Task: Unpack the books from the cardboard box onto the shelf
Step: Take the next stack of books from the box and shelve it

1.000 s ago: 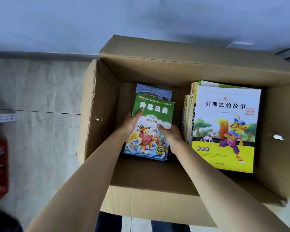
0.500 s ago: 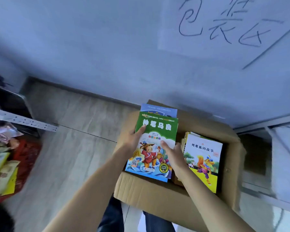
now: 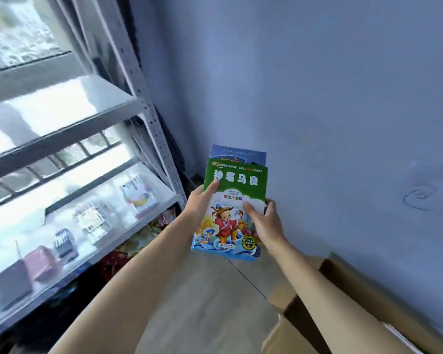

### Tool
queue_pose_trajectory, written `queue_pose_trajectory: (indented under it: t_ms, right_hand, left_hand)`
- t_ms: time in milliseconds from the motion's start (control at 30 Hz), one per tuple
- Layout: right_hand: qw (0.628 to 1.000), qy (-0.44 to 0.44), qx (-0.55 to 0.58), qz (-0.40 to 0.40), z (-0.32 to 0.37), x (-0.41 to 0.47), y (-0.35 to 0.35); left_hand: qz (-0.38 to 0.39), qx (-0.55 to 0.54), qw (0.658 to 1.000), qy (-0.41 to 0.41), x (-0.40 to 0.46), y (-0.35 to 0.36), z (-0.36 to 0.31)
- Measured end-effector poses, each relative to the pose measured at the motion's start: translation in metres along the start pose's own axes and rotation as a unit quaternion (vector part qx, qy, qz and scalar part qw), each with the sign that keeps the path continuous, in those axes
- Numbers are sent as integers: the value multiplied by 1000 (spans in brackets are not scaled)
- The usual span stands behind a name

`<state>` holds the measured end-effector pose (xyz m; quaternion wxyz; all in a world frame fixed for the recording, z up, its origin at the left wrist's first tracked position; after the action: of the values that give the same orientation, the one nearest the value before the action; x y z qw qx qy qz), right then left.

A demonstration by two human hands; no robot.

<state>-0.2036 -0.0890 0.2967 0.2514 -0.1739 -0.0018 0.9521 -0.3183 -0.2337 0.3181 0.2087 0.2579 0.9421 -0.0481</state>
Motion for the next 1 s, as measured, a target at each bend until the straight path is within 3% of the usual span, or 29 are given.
queue_pose_trajectory:
  t_ms: [167,500,767,1000]
  right_hand:
    - [992,-80,27,96,99,-33,148]
    - [952,-167,6,258,192,-57,415]
    - [904,-245,-76,343,278,-43,592]
    - [878,-291,-60,375,333,-39,713]
  left_hand:
    - [-60,-30,996,61,-72,-156,-59]
    - [-147,-26,971,189,-167,-420,-123]
    - [-241,-51,932,267,-183,-585,-154]
    - [-298,-10,899,321,-203,-690,-195]
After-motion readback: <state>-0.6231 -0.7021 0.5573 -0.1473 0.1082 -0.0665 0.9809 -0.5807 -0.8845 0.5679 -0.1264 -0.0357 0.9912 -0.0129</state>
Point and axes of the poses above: each hand's wrist, its own x-axis towards the middle knuckle, its own y-axis out of the palm, z = x × y, the point moved 7 cm from there along x, towards the middle knuckle, and after that the axes turned 5 degrees about z, right-handed, at the moved point
